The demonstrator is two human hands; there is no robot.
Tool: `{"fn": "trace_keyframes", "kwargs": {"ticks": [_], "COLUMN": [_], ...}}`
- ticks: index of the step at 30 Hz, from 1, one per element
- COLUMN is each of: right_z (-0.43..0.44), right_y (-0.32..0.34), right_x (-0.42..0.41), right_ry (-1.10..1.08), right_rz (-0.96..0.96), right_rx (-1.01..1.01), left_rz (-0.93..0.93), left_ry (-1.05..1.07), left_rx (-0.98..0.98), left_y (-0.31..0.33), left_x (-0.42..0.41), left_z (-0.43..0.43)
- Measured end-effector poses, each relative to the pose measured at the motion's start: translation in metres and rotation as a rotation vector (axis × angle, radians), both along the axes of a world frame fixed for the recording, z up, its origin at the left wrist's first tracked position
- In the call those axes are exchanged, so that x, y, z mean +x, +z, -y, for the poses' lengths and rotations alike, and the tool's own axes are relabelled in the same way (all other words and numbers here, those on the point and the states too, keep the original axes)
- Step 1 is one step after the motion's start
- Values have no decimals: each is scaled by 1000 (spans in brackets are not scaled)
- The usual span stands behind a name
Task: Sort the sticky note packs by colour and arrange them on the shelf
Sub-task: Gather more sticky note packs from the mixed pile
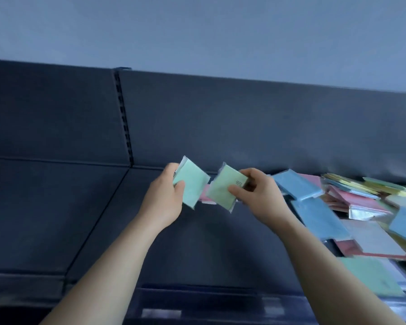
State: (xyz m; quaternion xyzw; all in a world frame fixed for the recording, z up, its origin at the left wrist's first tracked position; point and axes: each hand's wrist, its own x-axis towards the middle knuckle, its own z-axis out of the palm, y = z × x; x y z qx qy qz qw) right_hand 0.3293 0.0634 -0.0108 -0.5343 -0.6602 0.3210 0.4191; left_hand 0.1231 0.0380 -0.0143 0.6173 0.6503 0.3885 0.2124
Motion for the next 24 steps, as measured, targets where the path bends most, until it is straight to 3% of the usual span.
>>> {"fn": "trace_keyframes", "kwargs": {"ticks": [13,24], "right_z": [21,75], "right_y": [12,13], "right_x": [-195,-407], "right_ry": [252,386], "right_rz": [-56,-46], "right_rx": [-47,-55], "left_rz": [76,-12], "left_ry": [239,429], "left_rx": [22,0], "left_y": [11,16], "left_x": [-168,-368], "left_z": [82,161]}}
